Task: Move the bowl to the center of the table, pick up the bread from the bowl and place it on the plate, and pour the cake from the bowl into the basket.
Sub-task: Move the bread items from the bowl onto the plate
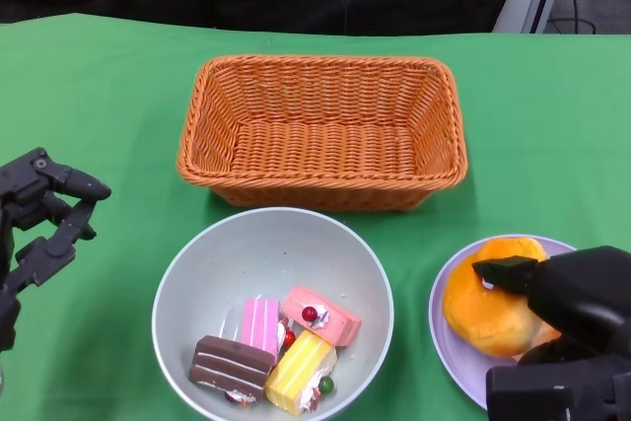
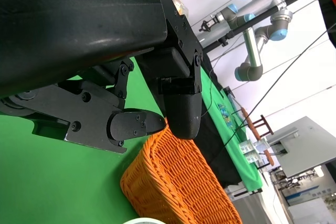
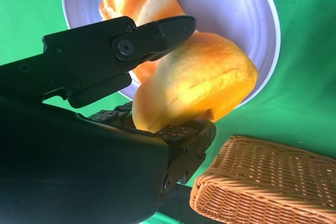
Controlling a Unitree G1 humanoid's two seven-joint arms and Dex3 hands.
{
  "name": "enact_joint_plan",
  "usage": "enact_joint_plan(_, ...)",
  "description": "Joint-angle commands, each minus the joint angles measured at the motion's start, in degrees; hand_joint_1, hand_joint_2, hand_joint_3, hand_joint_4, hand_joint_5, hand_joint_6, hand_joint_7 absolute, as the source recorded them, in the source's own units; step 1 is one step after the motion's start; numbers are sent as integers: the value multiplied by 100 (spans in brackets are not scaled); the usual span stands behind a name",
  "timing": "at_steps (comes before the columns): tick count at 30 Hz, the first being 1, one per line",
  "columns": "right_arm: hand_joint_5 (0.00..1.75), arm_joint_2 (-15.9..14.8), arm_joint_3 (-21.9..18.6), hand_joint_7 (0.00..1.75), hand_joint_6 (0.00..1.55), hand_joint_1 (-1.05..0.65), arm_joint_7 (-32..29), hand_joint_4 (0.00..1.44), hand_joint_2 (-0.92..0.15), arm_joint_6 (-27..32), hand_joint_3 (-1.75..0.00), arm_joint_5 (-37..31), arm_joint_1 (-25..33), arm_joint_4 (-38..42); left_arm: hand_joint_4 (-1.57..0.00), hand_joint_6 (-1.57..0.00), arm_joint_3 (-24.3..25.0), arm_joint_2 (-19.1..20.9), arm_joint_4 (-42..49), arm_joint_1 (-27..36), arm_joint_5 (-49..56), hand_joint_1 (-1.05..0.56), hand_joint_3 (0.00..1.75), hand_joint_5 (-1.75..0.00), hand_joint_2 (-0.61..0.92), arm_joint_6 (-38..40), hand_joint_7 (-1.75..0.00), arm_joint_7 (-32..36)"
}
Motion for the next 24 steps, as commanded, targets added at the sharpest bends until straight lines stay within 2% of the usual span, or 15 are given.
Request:
enact_joint_plan(1, 1, -22, -69, 1, 34, -61, -65, 35, -92, 5, -5, 37, 65, -11, -75, -75, 49, 47, 22, 38, -76, -9, 45, -152, 89, 5, -112, 32)
enact_joint_plan(6, 1, -12, -68, 0, 33, -61, -84, 35, -92, 39, -6, 4, 61, -36, -75, -76, 41, 57, 59, 35, -10, -8, 45, -151, 90, -27, -112, 84)
enact_joint_plan(13, 0, -85, -97, 1, 33, -68, 650, 26, -92, 461, -9, -61, -9, -376, -75, -75, 41, 66, 118, 11, 10, -9, 45, -152, 90, -80, -114, 101)
enact_joint_plan(24, 0, -209, -261, 1, 36, -70, 1426, 21, -92, 790, -12, -90, 71, -825, -74, -76, 62, 85, 191, -7, -26, -8, 45, -153, 91, -114, -113, 80)
